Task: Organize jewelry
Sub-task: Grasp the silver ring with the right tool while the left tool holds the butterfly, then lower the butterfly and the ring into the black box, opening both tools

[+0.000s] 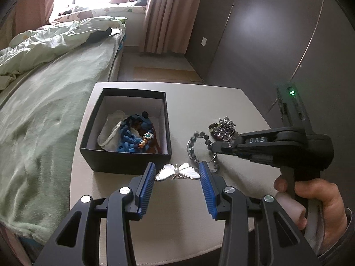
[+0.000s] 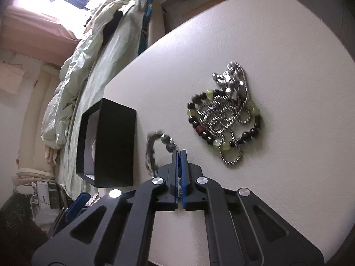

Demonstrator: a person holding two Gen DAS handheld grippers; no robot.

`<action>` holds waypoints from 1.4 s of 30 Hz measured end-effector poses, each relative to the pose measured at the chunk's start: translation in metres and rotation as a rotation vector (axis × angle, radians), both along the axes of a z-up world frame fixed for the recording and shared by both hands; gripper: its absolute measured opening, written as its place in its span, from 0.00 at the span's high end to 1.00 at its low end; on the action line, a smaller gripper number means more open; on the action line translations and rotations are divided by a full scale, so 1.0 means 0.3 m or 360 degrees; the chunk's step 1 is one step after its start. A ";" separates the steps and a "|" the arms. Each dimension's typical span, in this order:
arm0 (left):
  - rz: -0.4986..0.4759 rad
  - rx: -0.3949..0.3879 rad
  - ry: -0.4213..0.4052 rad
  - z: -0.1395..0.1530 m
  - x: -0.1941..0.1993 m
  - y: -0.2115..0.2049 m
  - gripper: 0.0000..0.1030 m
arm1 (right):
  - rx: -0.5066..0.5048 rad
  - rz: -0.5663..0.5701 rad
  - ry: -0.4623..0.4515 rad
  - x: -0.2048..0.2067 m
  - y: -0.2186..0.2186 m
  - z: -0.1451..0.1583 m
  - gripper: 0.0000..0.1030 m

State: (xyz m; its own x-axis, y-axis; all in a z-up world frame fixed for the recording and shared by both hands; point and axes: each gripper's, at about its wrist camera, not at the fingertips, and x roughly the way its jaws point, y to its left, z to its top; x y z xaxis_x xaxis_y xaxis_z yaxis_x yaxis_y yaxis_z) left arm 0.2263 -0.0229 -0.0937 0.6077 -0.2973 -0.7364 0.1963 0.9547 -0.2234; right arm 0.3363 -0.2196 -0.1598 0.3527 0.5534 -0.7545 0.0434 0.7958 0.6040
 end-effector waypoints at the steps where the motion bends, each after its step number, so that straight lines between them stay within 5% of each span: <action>1: 0.0004 -0.0004 0.0000 0.001 0.000 0.004 0.62 | 0.0014 0.0004 -0.0023 -0.006 0.000 0.012 0.97; 19: 0.0113 -0.0121 -0.0129 0.111 0.011 0.097 0.62 | 0.0015 0.0088 -0.0416 -0.105 0.065 0.249 0.97; 34: 0.0197 -0.0177 -0.0043 0.119 0.176 0.204 0.61 | 0.0118 0.0127 -0.0575 -0.075 0.163 0.320 0.97; 37: 0.0241 -0.0230 -0.0053 0.114 0.184 0.229 0.28 | 0.0125 0.0136 -0.0575 -0.068 0.180 0.320 0.97; 42: 0.0264 -0.0254 -0.0069 0.117 0.176 0.244 0.27 | 0.0156 0.0146 -0.0572 -0.041 0.208 0.318 0.97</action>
State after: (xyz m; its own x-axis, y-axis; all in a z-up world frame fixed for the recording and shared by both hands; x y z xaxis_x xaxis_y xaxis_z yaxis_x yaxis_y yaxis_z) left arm 0.2792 0.0502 -0.0586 0.6882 -0.3012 -0.6601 0.0524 0.9280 -0.3688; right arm 0.3239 -0.1573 -0.0644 0.5307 0.6585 -0.5337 -0.2537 0.7242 0.6412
